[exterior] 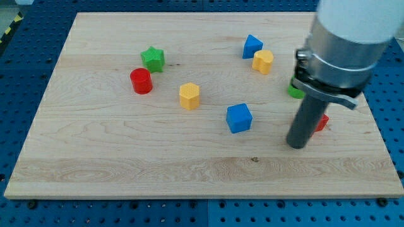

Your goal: Move the green circle towards the bottom right of the yellow heart

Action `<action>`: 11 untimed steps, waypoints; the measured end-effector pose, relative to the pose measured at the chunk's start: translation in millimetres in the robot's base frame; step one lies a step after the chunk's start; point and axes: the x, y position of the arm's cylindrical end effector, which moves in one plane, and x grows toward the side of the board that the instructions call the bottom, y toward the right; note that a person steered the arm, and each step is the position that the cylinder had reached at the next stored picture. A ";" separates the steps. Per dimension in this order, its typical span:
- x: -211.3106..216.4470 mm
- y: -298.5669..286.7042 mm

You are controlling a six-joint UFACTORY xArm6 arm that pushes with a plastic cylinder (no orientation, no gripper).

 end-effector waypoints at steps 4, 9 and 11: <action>-62.2 60.6; -108.6 25.2; -109.5 54.7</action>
